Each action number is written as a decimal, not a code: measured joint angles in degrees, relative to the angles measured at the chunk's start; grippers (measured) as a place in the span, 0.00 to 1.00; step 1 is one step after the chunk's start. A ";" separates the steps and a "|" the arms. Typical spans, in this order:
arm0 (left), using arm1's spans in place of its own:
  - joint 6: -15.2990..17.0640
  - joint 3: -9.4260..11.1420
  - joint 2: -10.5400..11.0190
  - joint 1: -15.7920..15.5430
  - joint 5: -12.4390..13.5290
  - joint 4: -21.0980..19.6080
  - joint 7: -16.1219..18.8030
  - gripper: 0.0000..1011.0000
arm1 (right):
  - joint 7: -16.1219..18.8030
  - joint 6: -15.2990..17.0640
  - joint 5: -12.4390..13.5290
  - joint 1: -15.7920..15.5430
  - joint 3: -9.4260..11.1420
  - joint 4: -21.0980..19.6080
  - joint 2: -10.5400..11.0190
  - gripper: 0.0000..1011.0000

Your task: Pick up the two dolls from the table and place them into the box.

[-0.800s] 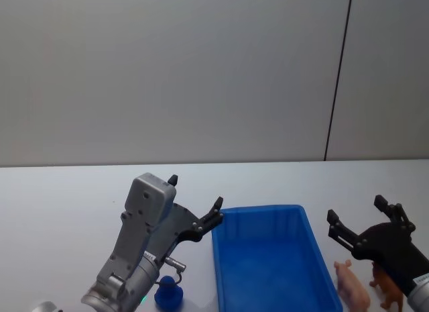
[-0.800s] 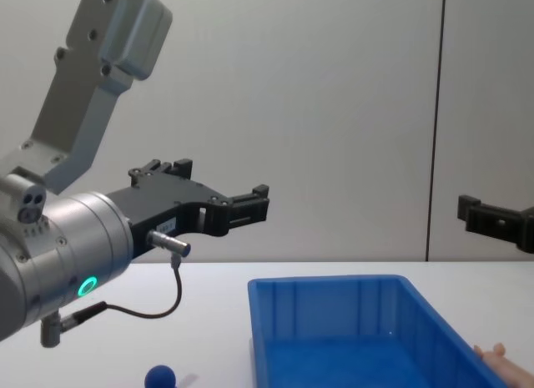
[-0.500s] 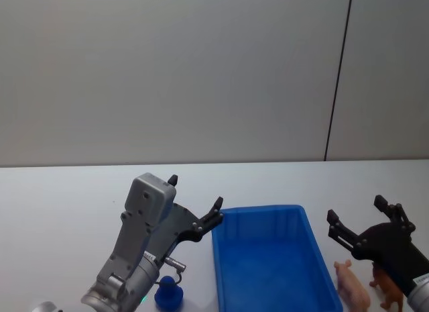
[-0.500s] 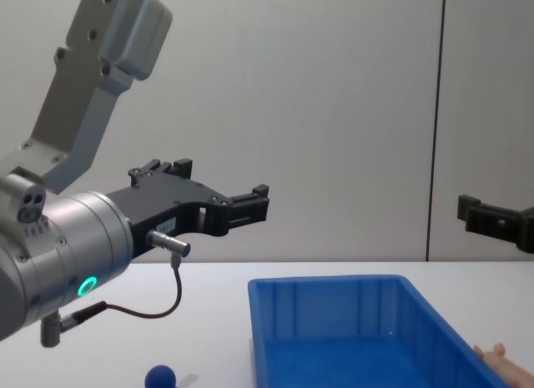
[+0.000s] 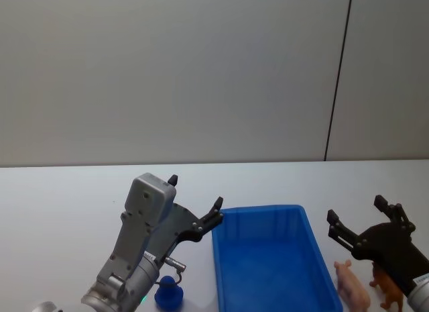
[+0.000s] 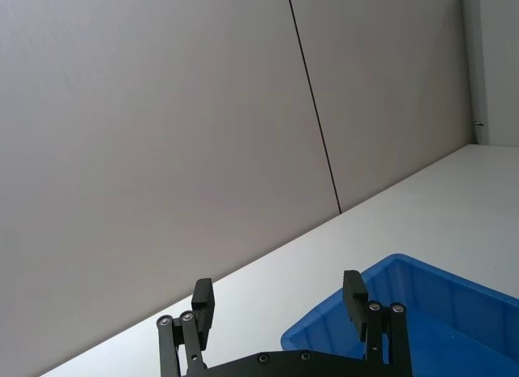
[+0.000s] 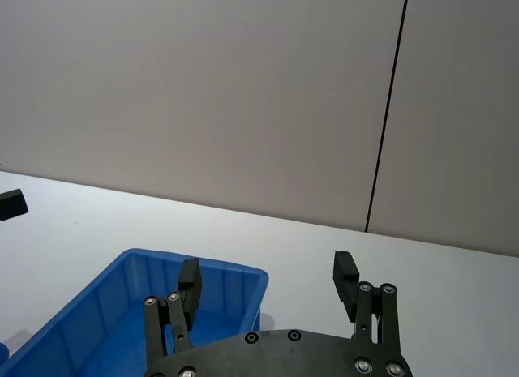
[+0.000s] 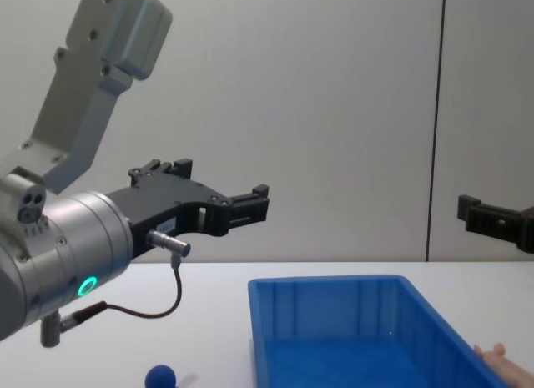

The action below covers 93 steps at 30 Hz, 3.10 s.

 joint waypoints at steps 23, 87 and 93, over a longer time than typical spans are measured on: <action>0.00 0.00 0.00 0.00 0.00 0.00 0.00 0.99 | 0.00 0.00 0.00 0.00 0.00 0.00 0.00 0.99; 0.00 0.00 0.00 0.00 0.00 0.00 0.00 0.99 | -7.30 11.53 2.48 -5.94 4.35 2.12 3.46 0.99; 0.00 0.00 0.00 0.00 0.00 0.00 0.00 0.99 | -5.78 11.35 2.19 -5.79 4.28 3.38 3.31 0.99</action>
